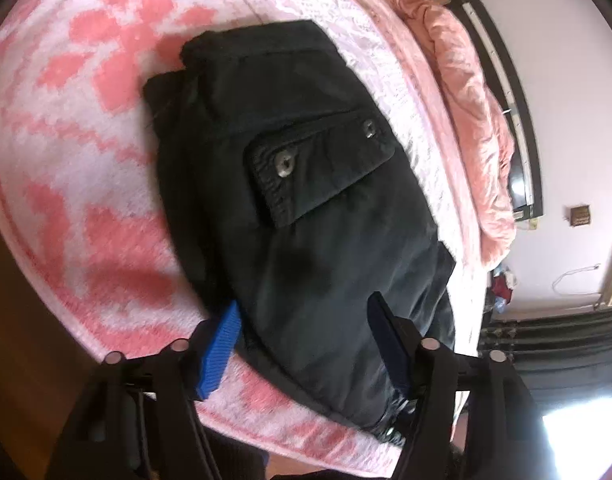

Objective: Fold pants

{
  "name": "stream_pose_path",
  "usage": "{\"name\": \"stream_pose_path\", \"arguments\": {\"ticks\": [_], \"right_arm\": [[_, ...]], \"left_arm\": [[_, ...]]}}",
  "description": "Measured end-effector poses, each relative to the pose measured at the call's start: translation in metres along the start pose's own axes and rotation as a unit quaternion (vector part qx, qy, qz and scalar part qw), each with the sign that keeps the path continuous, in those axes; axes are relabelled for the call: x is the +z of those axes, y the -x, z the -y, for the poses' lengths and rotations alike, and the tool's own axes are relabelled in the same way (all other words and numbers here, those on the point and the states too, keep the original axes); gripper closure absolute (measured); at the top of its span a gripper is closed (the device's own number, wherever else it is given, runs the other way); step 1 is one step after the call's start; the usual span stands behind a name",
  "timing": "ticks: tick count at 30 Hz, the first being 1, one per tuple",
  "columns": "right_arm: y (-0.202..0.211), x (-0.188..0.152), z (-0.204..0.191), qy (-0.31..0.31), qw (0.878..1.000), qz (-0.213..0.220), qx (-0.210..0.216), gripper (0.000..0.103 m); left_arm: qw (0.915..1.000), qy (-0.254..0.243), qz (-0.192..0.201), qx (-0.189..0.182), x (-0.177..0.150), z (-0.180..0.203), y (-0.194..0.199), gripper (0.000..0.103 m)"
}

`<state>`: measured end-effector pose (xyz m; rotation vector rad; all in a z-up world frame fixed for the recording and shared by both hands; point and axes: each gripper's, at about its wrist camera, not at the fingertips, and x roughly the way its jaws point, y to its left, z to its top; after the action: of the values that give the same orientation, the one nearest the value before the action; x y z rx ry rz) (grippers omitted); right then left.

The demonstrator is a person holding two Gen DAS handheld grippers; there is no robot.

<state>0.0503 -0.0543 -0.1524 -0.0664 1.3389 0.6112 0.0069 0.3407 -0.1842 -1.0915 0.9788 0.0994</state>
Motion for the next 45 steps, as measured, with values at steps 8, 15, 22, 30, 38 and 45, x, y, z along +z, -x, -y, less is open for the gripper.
{"name": "stream_pose_path", "arguments": {"ticks": [8, 15, 22, 30, 38, 45], "right_arm": [[-0.002, 0.001, -0.001, 0.003, 1.0, 0.0, -0.002, 0.068], [-0.002, -0.001, -0.007, 0.013, 1.0, 0.002, -0.006, 0.065], [0.007, -0.004, -0.009, 0.018, 1.0, 0.006, -0.02, 0.065], [0.025, -0.003, 0.011, -0.01, 0.999, 0.029, -0.015, 0.065], [0.062, -0.02, 0.053, -0.053, 0.995, 0.073, -0.041, 0.063], [0.066, -0.033, 0.072, -0.07, 0.993, 0.073, -0.059, 0.063]], "left_arm": [[0.9999, 0.013, -0.003, -0.007, 0.006, -0.005, -0.017, 0.051], [0.9992, -0.001, 0.04, -0.006, -0.003, 0.001, 0.002, 0.097], [0.9966, -0.025, 0.067, 0.041, -0.028, -0.007, 0.005, 0.098], [0.9894, -0.065, 0.097, 0.087, -0.033, 0.014, 0.023, 0.071], [0.9697, -0.216, 0.07, 0.091, -0.103, 0.108, 0.004, 0.057], [0.9438, -0.315, -0.015, 0.1, -0.147, 0.161, -0.067, 0.046]]}}
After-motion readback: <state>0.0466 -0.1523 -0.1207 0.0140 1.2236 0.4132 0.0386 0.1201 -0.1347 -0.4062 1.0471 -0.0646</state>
